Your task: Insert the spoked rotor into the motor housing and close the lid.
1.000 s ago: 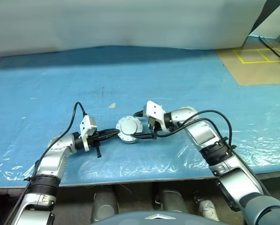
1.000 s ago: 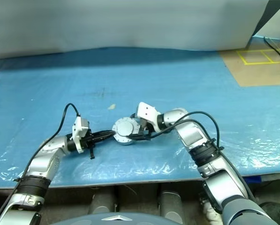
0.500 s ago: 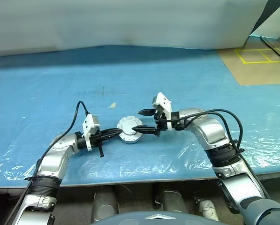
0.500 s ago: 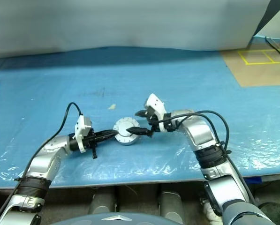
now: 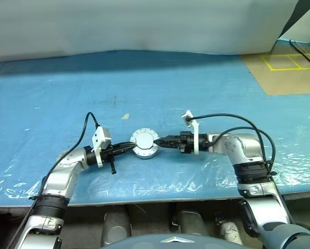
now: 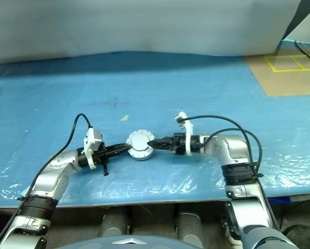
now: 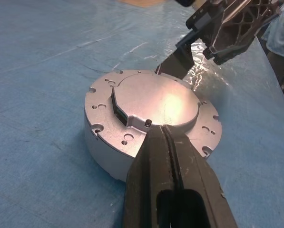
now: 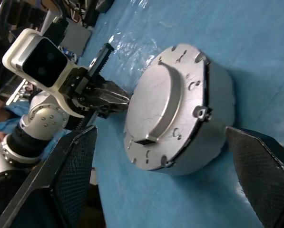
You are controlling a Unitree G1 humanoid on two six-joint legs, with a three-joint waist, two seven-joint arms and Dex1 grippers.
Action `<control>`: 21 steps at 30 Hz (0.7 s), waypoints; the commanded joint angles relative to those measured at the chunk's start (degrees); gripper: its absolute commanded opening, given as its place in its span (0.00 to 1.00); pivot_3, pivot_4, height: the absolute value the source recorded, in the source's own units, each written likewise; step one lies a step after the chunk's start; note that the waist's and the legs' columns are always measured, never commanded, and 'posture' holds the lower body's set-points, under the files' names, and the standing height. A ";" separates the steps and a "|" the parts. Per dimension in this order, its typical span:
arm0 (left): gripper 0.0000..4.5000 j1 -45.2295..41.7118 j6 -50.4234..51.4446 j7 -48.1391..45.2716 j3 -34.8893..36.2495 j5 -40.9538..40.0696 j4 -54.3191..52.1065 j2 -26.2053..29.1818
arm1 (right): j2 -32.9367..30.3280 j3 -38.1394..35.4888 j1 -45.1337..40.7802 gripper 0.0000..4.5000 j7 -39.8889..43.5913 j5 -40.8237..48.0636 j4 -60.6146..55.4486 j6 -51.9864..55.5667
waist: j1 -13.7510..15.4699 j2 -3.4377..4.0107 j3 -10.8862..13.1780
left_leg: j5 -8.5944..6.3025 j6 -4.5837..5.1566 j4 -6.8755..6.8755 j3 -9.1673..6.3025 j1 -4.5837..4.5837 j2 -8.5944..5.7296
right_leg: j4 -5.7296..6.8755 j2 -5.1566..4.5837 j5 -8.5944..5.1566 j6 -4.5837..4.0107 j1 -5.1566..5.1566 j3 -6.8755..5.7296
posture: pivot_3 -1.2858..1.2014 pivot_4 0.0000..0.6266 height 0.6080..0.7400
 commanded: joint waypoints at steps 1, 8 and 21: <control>0.00 0.36 0.25 0.42 -0.10 -0.28 -2.14 0.24 | 2.30 -0.93 0.38 0.99 -1.28 3.28 0.27 2.50 | 0.00 0.00 0.00 | 0.02 -0.04 0.00 0.00 0.00 0.00 | 0.00 0.00 -0.02 0.04 0.00 0.00 | 0.52 0.24 1.00; 0.00 0.84 0.36 0.67 0.14 -0.38 -2.54 0.59 | 3.48 -1.11 -0.14 0.99 -2.28 3.24 3.27 2.40 | -0.01 0.00 0.00 | 0.09 -0.17 -0.04 0.00 -0.02 0.01 | -0.01 0.00 -0.02 0.03 -0.02 -0.02 | 0.52 0.24 1.00; 0.00 1.41 0.42 0.76 -0.02 -0.30 -3.04 0.66 | 4.66 -5.06 -2.01 0.62 -3.82 5.31 8.78 2.57 | -0.02 0.01 0.00 | 0.10 -0.19 -0.04 0.00 -0.03 0.01 | -0.01 0.01 0.02 -0.04 -0.04 -0.01 | 0.52 0.24 1.00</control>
